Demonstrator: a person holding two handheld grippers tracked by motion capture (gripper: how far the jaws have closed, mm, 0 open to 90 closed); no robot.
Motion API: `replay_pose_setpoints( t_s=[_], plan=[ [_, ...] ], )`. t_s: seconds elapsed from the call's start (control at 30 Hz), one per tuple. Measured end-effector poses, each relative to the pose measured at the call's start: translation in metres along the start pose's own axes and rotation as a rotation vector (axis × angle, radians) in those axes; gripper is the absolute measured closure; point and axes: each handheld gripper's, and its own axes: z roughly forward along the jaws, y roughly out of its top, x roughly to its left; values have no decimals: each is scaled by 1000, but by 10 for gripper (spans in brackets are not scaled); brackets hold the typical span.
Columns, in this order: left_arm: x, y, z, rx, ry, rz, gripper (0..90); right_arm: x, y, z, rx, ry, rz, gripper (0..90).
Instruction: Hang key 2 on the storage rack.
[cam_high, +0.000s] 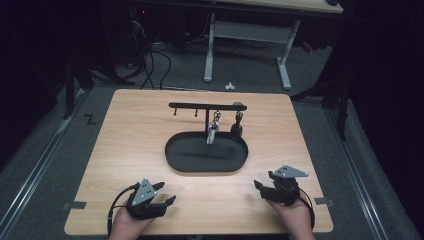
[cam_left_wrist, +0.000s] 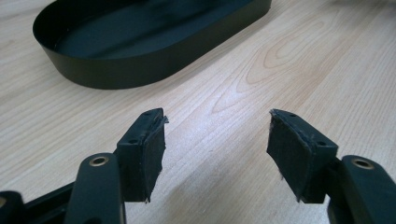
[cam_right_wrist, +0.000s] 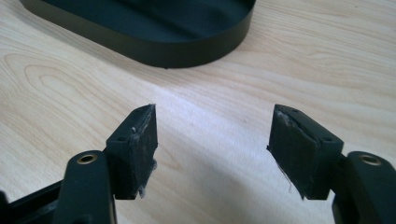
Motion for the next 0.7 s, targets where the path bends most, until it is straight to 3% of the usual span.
replay_pose_setpoints(
  t_s=[0.07, 0.1, 0.13, 0.17, 0.2, 0.23, 0.27, 0.3, 0.43, 0.7],
  plan=[
    [-1, 0, 1, 3, -7, -10, 369, 1, -6, -1, -19, -8, 4, 310],
    [-4, 1, 1, 0, -11, -13, 369, 1, -20, -3, -55, -14, 34, 305],
    [-6, 2, 2, 0, -10, -11, 369, 1, -24, -4, -43, -6, 43, 292],
    [-6, 2, 2, 0, -10, -11, 369, 1, -24, -4, -43, -6, 43, 292],
    [-10, 3, 5, 4, -16, -4, 369, 0, -25, -9, -35, -28, -8, 268],
    [-10, 3, 5, 4, -16, -4, 366, 0, -25, -9, -35, -28, -8, 268],
    [-14, 5, 8, 17, -14, 17, 365, -2, -28, -16, -82, -64, -4, 267],
    [-16, 6, 9, 22, -14, 23, 364, -3, -30, -17, -96, -56, 12, 261],
    [-18, 7, 11, 34, -14, 41, 361, 1, -35, -13, -110, -64, 8, 267],
    [-14, 4, 6, 30, -12, 36, 358, 8, -34, -8, -126, -73, 2, 264]
  ],
)
